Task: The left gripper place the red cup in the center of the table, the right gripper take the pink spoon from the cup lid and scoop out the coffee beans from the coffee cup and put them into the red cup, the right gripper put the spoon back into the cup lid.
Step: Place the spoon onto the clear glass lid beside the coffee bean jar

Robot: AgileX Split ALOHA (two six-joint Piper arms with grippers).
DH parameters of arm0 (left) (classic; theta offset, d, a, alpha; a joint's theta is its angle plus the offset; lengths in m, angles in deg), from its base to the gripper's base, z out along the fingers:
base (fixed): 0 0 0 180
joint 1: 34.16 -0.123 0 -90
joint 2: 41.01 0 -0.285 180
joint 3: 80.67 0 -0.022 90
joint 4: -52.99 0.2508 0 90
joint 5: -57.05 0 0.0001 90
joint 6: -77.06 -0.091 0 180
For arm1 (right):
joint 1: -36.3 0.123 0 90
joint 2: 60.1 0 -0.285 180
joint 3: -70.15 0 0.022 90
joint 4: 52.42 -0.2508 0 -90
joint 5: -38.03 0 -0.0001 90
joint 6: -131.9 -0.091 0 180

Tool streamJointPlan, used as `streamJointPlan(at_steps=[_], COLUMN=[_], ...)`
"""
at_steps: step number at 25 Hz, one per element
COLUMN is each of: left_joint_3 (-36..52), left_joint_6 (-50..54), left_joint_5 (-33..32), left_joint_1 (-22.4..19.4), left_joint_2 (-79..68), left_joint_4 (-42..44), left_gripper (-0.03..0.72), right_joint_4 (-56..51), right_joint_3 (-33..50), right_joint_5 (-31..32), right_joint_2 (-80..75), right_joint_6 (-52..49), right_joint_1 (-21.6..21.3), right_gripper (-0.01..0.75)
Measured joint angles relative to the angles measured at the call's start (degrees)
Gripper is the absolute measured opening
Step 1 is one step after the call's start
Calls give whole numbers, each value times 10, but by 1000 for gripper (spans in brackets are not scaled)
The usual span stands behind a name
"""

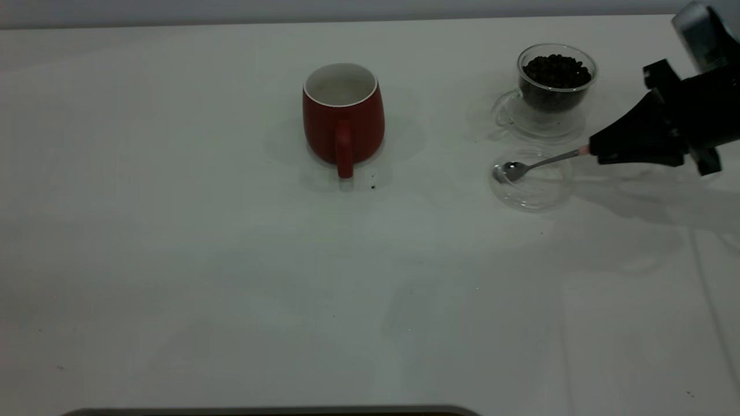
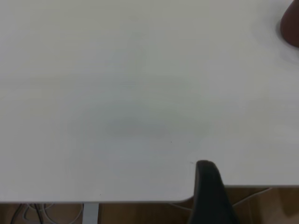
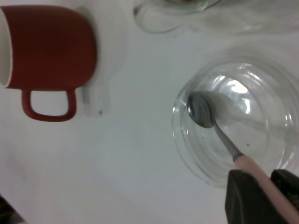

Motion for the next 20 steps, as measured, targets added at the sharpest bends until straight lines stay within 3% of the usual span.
streamJointPlan(at_steps=[10, 20], left_joint_3=[0, 0], left_joint_6=[0, -1], left_joint_5=[0, 0], left_joint_1=[0, 0], left_joint_2=[0, 0], left_joint_4=[0, 0], left_gripper=[519, 519], right_joint_4=[-21, -5], right_joint_3=[-1, -1], right_joint_5=[9, -38], right_joint_2=[-17, -23], right_joint_6=[28, 31], right_joint_1=[1, 1], right_gripper=[130, 315])
